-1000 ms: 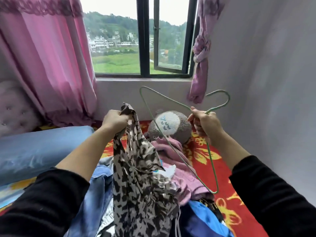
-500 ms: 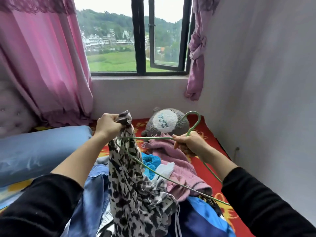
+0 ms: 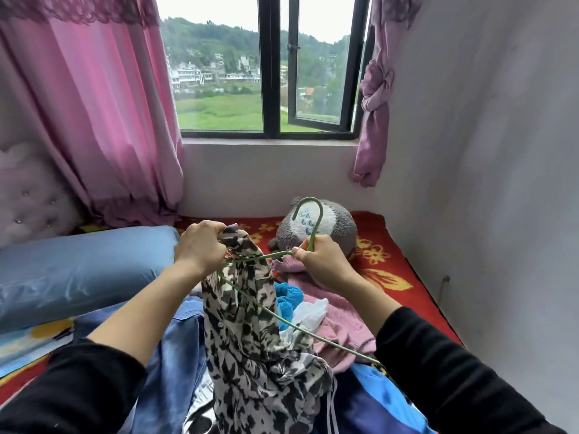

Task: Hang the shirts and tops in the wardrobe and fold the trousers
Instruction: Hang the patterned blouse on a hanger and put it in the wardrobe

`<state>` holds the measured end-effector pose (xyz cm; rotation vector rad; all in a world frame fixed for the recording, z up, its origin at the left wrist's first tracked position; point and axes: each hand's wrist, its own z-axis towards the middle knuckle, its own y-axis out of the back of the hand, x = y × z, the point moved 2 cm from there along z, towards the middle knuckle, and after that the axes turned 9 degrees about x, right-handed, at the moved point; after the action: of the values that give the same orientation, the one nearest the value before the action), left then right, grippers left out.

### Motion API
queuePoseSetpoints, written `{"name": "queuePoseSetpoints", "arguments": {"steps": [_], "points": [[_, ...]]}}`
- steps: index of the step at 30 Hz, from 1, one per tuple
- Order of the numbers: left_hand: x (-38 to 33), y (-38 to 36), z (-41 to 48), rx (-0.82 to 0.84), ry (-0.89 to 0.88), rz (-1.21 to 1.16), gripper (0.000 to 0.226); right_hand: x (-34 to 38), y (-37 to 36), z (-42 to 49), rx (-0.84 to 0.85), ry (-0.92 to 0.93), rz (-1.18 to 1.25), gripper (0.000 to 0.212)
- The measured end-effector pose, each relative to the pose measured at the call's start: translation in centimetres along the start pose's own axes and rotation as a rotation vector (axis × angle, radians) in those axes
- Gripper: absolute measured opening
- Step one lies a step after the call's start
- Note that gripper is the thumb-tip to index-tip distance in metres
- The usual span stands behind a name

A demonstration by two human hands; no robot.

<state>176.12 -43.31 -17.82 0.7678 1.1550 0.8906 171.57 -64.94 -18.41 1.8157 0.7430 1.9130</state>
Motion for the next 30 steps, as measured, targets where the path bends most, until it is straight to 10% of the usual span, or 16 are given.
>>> {"name": "queuePoseSetpoints", "arguments": {"steps": [20,30], "points": [[1.3,-0.8,0.9,0.000,0.061,-0.208,0.029,1.5,1.7,0.8,-0.020,0.083,0.160,0.018],[-2.3,-0.3,0.1,0.415,-0.216,-0.489,0.042,0.2,-0.9,1.1,-0.036,0.122,0.285,0.010]]}}
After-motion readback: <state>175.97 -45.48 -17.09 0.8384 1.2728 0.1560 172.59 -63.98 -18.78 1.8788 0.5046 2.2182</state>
